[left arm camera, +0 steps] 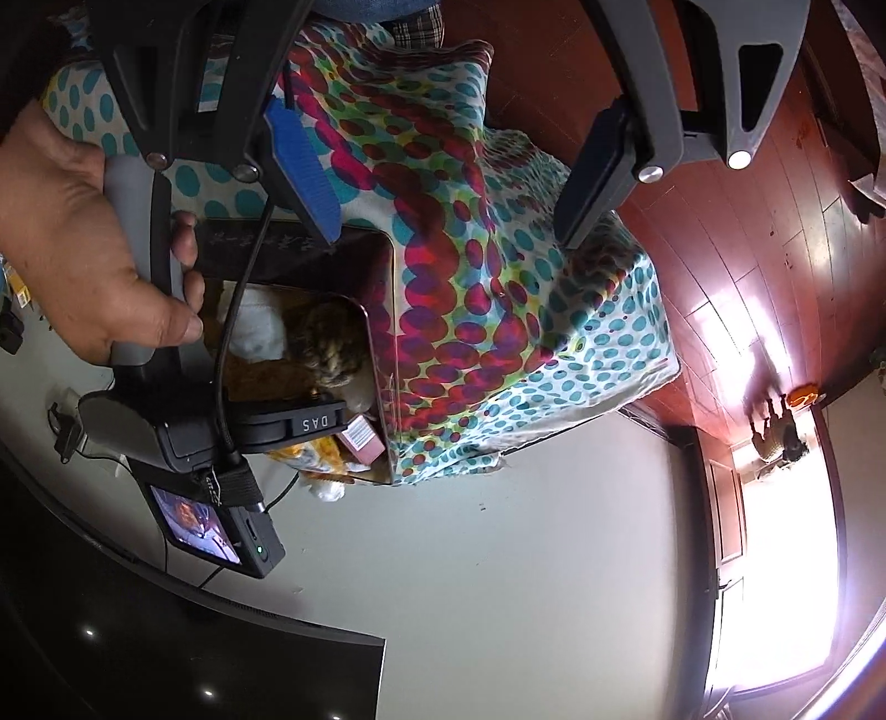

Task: Organize objects
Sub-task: 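Lower the yellow snack bag into the gold tin with the right gripper and release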

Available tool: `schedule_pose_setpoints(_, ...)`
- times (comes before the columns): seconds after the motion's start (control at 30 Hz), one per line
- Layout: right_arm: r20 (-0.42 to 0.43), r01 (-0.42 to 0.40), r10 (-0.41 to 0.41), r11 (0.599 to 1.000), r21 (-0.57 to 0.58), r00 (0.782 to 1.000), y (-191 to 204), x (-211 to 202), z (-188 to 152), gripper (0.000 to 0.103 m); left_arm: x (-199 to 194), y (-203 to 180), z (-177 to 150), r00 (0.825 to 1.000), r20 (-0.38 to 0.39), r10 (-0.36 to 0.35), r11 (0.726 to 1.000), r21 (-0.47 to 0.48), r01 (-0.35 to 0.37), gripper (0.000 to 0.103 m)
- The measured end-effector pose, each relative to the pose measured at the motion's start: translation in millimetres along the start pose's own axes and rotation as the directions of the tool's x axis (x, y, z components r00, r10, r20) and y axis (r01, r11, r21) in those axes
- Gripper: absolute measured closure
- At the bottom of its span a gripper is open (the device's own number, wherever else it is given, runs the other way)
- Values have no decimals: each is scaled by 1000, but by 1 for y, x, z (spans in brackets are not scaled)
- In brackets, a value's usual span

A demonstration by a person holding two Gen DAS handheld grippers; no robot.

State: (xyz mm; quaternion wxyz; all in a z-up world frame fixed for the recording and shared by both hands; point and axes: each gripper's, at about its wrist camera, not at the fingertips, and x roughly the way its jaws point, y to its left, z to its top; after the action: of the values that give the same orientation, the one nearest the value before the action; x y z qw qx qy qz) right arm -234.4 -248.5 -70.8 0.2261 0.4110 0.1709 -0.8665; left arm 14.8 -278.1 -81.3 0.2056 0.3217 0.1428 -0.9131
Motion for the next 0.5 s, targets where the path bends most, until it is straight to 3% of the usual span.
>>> schedule_pose_setpoints(0.1,-14,23,-23,1000,-2,1000,3,4,3,27,1,-1,0,1000,-4,0,1000,1,0,22)
schedule_pose_setpoints(0.23,-40,-7,7,1000,5,999,3,-1,-3,23,0,-3,-1,1000,5,-2,1000,9,2,22)
schedule_pose_setpoints(0.3,-41,-33,34,999,38,999,-2,-4,-11,6,-2,-3,-1,1000,11,-3,1000,7,3,22)
schedule_pose_setpoints(0.37,-56,-62,66,996,66,996,-8,-5,-16,3,-4,-5,-1,1000,22,-1,1000,15,0,22)
schedule_pose_setpoints(0.5,35,-45,45,999,21,998,-9,-37,-23,3,-11,-12,-2,999,45,6,1000,30,-7,22)
